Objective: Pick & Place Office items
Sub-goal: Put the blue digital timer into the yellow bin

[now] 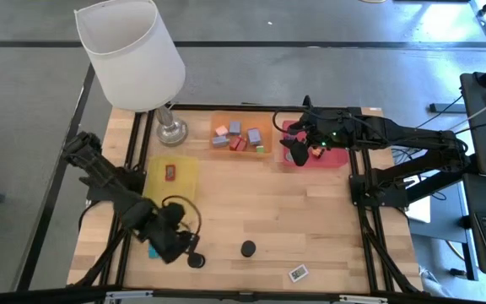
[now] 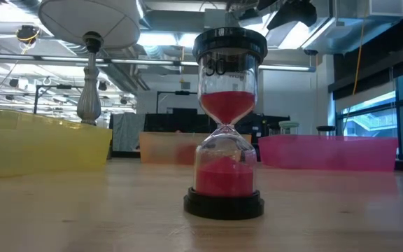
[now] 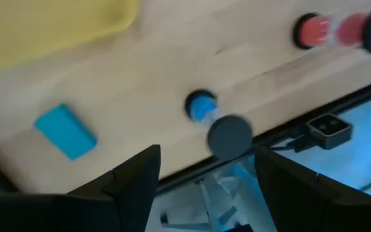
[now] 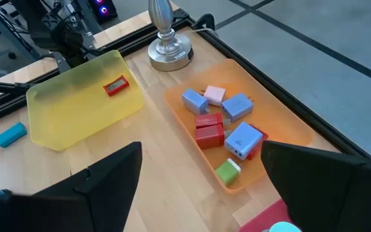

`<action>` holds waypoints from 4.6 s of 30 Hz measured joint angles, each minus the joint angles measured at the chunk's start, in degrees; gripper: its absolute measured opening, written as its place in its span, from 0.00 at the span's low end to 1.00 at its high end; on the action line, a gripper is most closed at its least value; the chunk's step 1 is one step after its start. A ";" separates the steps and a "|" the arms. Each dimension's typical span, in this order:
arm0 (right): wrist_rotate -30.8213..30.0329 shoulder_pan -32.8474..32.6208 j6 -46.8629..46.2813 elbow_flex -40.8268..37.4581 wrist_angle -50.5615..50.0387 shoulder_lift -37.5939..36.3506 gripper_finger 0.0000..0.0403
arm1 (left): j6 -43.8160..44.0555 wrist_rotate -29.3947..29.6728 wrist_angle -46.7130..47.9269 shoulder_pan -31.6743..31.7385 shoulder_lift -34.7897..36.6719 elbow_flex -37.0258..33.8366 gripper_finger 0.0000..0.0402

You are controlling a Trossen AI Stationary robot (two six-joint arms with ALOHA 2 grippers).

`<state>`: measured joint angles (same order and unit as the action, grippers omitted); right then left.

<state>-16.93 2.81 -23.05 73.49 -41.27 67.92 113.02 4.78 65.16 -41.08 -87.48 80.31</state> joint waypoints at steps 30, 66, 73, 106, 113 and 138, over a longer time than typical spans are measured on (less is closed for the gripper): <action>-0.20 -0.01 -0.13 0.00 0.09 0.00 0.80 | 21.25 -12.50 -11.96 -10.58 -0.72 -26.00 0.61; -0.63 0.00 -0.48 0.00 0.26 0.00 0.80 | 23.34 -13.13 -26.74 -10.51 -0.81 -38.05 0.47; -0.63 -0.02 -0.46 0.00 0.26 0.00 0.80 | 23.38 -13.09 -27.27 -10.47 -0.49 -38.16 0.38; -0.61 -0.01 -0.42 0.00 1.20 0.00 0.80 | 1.59 29.56 -27.66 -1.05 -0.39 -25.31 0.41; -0.61 0.00 -0.39 0.00 1.20 0.00 0.80 | -5.63 35.34 -27.45 5.28 -0.35 -25.31 0.41; -2.22 -0.02 1.51 0.00 1.16 0.00 0.80 | -7.77 30.81 -3.99 23.10 6.75 -25.27 0.40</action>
<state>-19.15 2.79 -21.54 73.49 -40.12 67.92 105.24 35.58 61.16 -17.98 -80.73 55.05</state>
